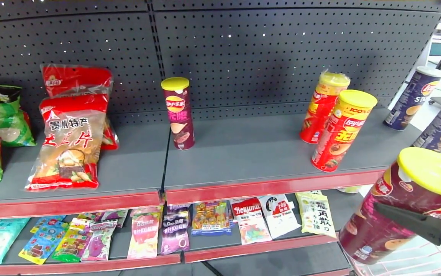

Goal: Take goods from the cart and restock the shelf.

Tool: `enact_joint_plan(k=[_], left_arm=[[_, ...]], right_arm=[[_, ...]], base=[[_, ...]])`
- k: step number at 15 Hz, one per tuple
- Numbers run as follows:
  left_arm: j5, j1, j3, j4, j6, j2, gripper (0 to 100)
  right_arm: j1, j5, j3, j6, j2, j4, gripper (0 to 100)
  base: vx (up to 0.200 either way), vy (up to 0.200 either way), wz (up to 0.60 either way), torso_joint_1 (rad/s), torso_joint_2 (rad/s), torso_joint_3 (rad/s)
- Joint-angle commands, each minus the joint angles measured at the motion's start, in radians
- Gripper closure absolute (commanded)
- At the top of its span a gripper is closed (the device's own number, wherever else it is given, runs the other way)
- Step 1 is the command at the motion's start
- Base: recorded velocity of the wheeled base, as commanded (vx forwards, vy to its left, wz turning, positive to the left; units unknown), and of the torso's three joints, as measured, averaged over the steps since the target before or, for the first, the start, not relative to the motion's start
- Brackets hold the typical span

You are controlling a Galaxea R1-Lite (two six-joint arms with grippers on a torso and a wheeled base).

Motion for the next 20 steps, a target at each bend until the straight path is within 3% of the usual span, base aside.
enact_joint_plan(k=[1, 7, 13, 18, 20], left_arm=[[-0.001, 0.0, 0.001, 0.001, 0.0, -0.002, 0], [-0.001, 0.0, 0.006, 0.001, 0.0, 0.001, 0], [0.001, 0.0, 0.007, 0.0, 0.002, -0.004, 0], [0.002, 0.0, 0.004, 0.0, 0.0, 0.002, 0], [0.001, 0.0, 0.004, 0.0, 0.002, 0.001, 0]], right_arm=[[0.0, 0.002, 0.001, 0.003, -0.013, -0.004, 100], [0.003, 0.003, -0.001, 0.004, -0.031, -0.007, 100], [0.012, 0.029, 0.027, 0.014, -0.07, -0.006, 100], [0.009, 0.051, 0.033, 0.017, -0.091, -0.004, 100], [0.011, 0.051, 0.038, 0.017, -0.093, -0.004, 100]], base=[[0.0, 0.2, 0.0, 0.002, 0.0, 0.002], [0.0, 0.2, 0.0, 0.003, 0.0, 0.002], [0.0, 0.0, 0.0, 0.0, 0.0, 0.0], [0.2, 0.0, 0.0, -0.005, 0.0, 0.007], [0.0, 0.0, 0.0, 0.0, 0.0, 0.0]])
